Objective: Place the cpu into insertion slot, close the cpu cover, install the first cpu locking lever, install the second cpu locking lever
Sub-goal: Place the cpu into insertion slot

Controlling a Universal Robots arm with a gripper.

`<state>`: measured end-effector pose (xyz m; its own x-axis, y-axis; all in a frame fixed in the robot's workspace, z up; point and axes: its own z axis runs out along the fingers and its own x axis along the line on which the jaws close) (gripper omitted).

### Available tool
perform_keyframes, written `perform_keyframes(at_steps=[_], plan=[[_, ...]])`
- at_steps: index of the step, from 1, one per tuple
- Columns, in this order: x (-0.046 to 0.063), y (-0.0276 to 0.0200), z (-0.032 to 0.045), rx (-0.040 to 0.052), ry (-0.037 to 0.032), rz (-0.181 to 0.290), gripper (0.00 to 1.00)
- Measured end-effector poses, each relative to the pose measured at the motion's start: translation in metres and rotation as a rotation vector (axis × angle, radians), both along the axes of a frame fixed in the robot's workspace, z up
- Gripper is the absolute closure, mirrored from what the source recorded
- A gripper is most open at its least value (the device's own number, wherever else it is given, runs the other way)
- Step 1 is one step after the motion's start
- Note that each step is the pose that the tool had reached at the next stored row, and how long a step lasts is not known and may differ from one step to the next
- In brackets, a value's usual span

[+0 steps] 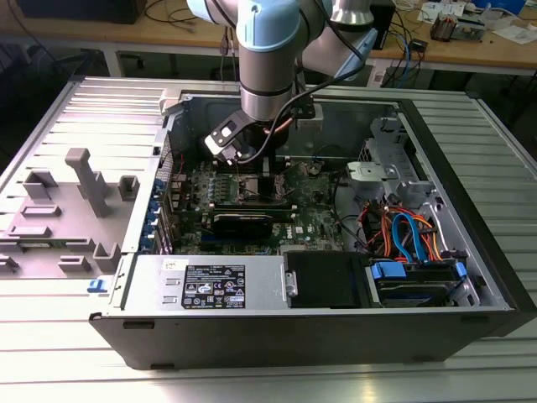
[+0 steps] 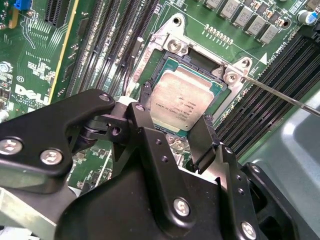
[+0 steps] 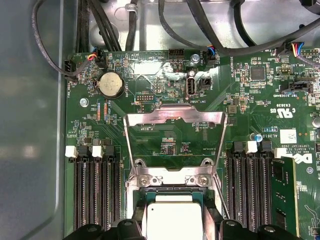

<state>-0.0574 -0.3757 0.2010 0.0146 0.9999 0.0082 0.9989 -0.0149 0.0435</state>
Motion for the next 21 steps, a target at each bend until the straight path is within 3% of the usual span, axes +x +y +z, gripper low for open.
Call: perform_keyframes(at_steps=[5, 6, 13, 21], plan=[[0.0, 0.0001, -0.0001, 0.0002, -0.0001, 0.0, 0.45], [0.0, 0.0001, 0.0, 0.0001, 0.0, 0.0, 0.38], [0.0, 0.0033, -0.0002, -0.0001, 0.0, 0.0, 0.38], [0.0003, 0.0037, -0.0018, -0.0002, 0.0004, 0.0, 0.38]])
